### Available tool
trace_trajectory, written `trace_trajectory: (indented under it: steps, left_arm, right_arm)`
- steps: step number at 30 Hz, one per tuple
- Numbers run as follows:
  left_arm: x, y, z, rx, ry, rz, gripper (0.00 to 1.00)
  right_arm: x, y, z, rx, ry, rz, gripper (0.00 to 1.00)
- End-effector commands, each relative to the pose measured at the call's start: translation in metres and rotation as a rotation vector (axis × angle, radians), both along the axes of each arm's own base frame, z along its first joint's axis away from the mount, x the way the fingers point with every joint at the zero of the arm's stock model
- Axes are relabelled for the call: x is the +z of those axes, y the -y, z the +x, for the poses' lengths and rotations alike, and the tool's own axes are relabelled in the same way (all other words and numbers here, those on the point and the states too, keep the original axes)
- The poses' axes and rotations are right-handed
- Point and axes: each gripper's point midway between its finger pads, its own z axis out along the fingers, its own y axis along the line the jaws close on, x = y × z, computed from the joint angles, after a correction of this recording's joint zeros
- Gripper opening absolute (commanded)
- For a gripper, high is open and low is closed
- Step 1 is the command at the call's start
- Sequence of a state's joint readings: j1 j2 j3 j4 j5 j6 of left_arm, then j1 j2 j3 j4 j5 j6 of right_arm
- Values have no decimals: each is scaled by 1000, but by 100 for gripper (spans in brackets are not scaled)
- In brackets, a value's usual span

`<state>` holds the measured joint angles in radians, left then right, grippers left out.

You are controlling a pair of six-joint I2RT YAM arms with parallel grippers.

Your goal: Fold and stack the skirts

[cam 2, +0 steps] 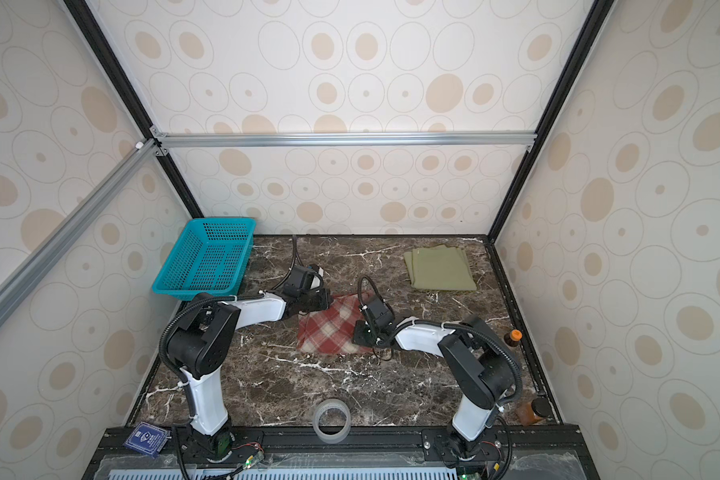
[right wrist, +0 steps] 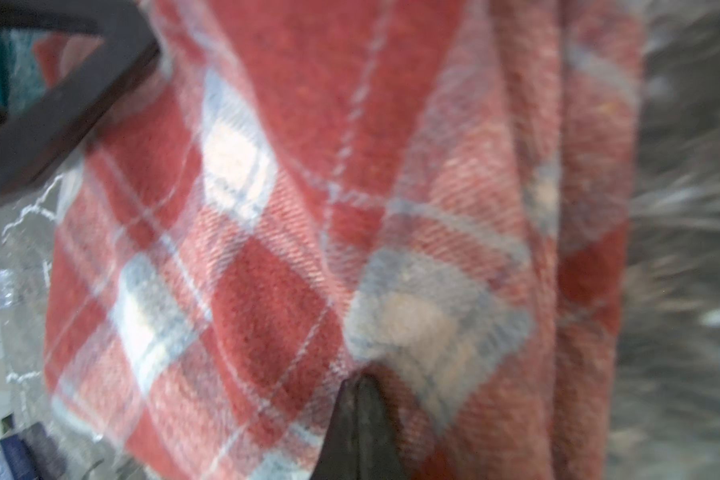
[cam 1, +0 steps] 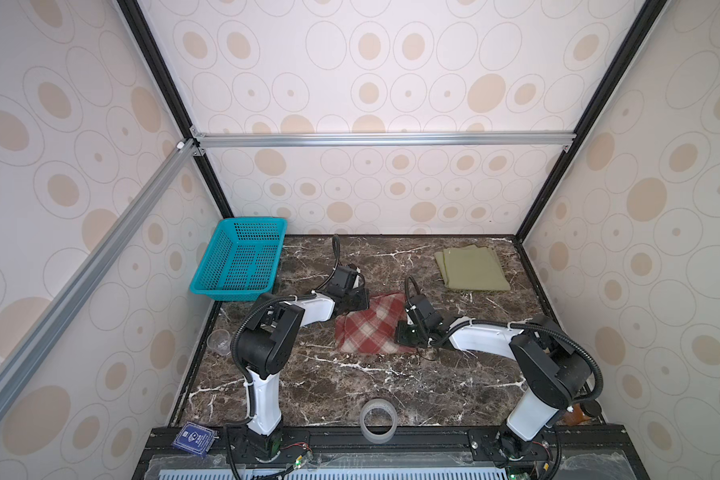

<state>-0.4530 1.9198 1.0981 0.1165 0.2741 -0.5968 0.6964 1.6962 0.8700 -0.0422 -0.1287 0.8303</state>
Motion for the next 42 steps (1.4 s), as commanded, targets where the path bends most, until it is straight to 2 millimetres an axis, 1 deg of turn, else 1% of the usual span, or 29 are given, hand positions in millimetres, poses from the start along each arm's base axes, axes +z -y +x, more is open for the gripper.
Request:
trace_trajectory:
  steps: [1, 2, 4, 6, 8, 10, 13, 17, 22, 26, 29, 32, 35, 37, 40, 42]
  left_arm:
    - [40, -7, 6, 2, 101, 9, 0]
    - [47, -10, 3, 5, 108, 10, 0]
    - [58, -17, -4, 14, 121, 14, 6]
    - [67, -26, -11, 32, 129, 17, 18]
    - [69, -35, -17, 49, 123, 19, 26]
    - [64, -43, -19, 64, 104, 19, 30]
    - [52, -51, -20, 74, 69, 4, 34]
    - [34, -51, -18, 71, 22, -34, 36]
    - [25, -51, -18, 75, 28, -41, 32]
    - [21, -53, -22, 78, 23, -38, 29]
    - [20, -57, -25, 86, 22, -21, 28]
    - [25, -61, -27, 90, 32, 0, 26]
    - [38, -63, -27, 93, 55, 7, 25]
    - [50, -62, -25, 89, 76, 9, 25]
    - [69, -56, -26, 66, 112, 16, 24]
    - [80, -46, -28, 39, 133, 16, 24]
  right_arm:
    - [27, -12, 14, -28, 26, 47, 3]
    - [36, -14, 18, -14, 45, 43, 6]
    - [50, -15, 23, 13, 71, 24, 17]
    - [62, -12, 29, 35, 92, 3, 30]
    - [67, -6, 36, 46, 103, -11, 41]
    - [67, 3, 45, 40, 106, -24, 48]
    - [61, 15, 60, 30, 106, -43, 52]
    - [50, 27, 77, 33, 100, -97, 53]
    - [41, 33, 91, 36, 120, -145, 48]
    - [32, 35, 99, 35, 111, -193, 35]
    - [20, 42, 104, 13, 105, -244, 31]
    - [7, 47, 105, -2, 83, -283, 27]
    - [-6, 50, 104, -11, 57, -304, 27]
    - [-13, 53, 102, -19, 42, -316, 28]
    - [-9, 54, 100, -22, 46, -311, 38]
    - [2, 53, 99, -27, 66, -285, 45]
